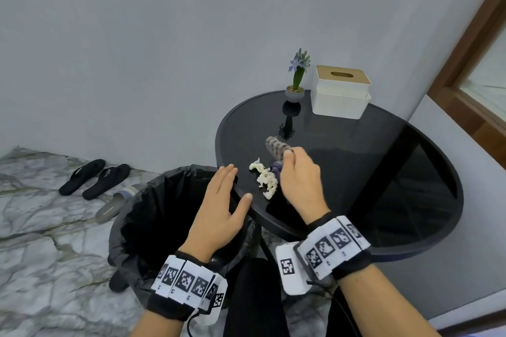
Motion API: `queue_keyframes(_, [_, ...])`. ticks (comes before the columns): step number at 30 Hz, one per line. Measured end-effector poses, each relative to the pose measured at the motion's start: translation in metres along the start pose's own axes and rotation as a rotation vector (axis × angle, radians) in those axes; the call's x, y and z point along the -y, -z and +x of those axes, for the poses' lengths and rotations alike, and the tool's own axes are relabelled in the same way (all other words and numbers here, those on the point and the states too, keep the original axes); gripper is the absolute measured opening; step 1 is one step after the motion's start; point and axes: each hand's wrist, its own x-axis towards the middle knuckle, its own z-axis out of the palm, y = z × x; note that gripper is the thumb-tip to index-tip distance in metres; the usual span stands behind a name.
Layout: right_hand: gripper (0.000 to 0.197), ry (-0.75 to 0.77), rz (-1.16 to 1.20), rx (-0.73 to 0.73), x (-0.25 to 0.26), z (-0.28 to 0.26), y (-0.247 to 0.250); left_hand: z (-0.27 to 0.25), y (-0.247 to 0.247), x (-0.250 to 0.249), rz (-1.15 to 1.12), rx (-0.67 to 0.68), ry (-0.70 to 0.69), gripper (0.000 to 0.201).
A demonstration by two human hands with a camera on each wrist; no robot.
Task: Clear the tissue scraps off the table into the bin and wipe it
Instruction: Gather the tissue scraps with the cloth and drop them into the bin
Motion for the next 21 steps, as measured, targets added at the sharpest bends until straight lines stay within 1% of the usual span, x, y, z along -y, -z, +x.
queue_keyframes(3, [0.030, 0.045, -0.097, -0.076, -0.004, 0.007, 0.031, -0.001, 0.001, -0.001, 0.000, -0.001, -0.001, 0.065])
queue_keyframes(5, [0.031, 0.085, -0.185, -0.100, -0.013, 0.013, 0.054, -0.002, 0.001, -0.001, -0.006, -0.004, -0.002, 0.065])
queue_keyframes(7, [0.030, 0.099, -0.252, -0.075, -0.024, 0.016, 0.072, -0.003, 0.000, -0.002, -0.016, -0.004, -0.003, 0.064])
queue_keyframes(10, [0.025, 0.079, -0.382, 0.047, -0.045, 0.011, 0.089, -0.003, -0.001, -0.003, -0.022, -0.013, -0.005, 0.063])
queue_keyframes(13, [0.018, 0.147, -0.461, 0.160, -0.066, -0.008, 0.086, -0.004, -0.002, -0.004, -0.026, -0.019, 0.000, 0.062])
queue_keyframes(16, [0.018, 0.248, -0.608, 0.175, -0.075, -0.029, 0.069, -0.006, -0.004, -0.006, -0.026, -0.021, 0.009, 0.061])
queue_keyframes(19, [0.020, 0.300, -0.529, 0.158, -0.063, -0.043, 0.052, -0.007, -0.008, -0.007, -0.007, -0.038, 0.011, 0.059])
queue_keyframes(21, [0.027, 0.280, -0.526, 0.154, -0.056, -0.048, 0.041, -0.007, -0.010, -0.008, 0.006, -0.044, 0.013, 0.058])
